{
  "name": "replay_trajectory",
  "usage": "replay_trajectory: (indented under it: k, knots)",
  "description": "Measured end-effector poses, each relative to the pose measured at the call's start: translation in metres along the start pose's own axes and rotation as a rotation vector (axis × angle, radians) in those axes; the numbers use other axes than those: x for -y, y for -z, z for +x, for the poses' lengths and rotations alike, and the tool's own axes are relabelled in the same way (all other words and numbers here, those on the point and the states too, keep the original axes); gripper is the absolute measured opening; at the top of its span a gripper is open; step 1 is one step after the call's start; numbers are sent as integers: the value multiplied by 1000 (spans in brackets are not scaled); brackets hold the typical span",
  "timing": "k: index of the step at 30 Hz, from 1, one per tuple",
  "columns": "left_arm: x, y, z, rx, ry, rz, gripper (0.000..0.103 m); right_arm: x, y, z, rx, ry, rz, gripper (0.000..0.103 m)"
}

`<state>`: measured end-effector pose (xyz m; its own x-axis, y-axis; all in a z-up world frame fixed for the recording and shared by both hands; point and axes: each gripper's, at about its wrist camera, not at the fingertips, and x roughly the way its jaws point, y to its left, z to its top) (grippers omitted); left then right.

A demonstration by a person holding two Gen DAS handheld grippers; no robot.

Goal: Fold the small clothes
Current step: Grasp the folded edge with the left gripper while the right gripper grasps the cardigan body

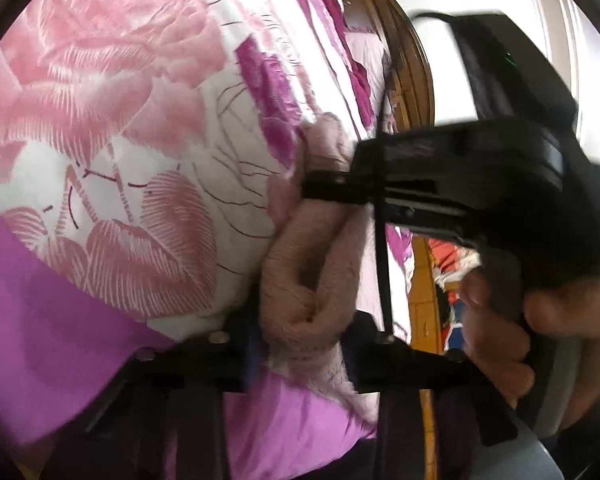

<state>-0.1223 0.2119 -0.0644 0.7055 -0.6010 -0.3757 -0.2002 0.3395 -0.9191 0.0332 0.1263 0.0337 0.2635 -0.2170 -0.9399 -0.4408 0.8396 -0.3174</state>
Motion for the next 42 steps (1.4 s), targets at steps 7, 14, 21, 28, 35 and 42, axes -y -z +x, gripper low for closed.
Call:
replay_trajectory:
  k: [7,14,21,28,35,42]
  knots:
    - [13,-3,-16,46,-37,100,0,31,3,-11,153,-191,66,16]
    - [25,-10,-51,130,-134,176,0,29,3,-14,242,-265,52,15]
    - [35,-23,-101,313,-187,234,0,-12,-25,-33,283,-314,-4,14]
    - [31,-31,-97,337,-190,179,0,-56,-41,-50,308,-343,-62,14]
    - [43,-38,-78,282,-146,218,0,-39,-34,-37,312,-374,-59,14]
    - [72,-22,-59,258,-156,358,0,-20,-26,-51,355,-383,-82,14]
